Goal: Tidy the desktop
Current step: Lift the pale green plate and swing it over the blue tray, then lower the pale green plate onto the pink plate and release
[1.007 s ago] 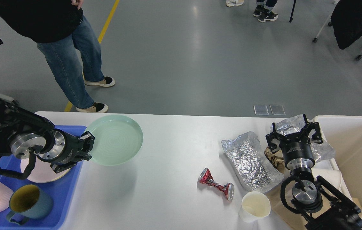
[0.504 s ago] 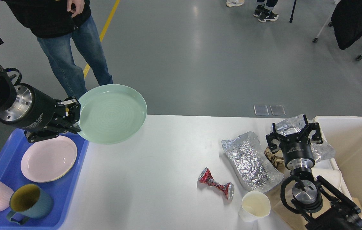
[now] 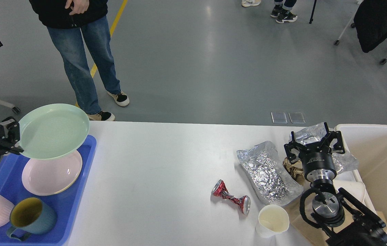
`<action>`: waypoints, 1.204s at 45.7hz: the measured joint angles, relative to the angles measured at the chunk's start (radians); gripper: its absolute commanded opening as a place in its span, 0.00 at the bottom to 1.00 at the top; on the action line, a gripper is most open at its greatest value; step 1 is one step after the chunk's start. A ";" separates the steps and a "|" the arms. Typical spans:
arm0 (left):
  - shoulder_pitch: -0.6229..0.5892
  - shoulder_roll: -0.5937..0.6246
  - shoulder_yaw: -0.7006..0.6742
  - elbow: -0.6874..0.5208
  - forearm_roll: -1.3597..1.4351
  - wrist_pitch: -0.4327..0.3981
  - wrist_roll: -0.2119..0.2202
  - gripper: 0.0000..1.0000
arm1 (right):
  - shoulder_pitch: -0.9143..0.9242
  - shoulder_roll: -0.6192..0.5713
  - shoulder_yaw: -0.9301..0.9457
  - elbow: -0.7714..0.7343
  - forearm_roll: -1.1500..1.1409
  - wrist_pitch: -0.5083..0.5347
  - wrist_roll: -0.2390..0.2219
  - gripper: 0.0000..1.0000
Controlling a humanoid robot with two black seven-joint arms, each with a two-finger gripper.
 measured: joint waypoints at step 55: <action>0.803 -0.011 -0.651 0.602 0.274 -0.023 0.007 0.00 | 0.000 0.000 0.000 0.000 0.000 0.000 0.000 1.00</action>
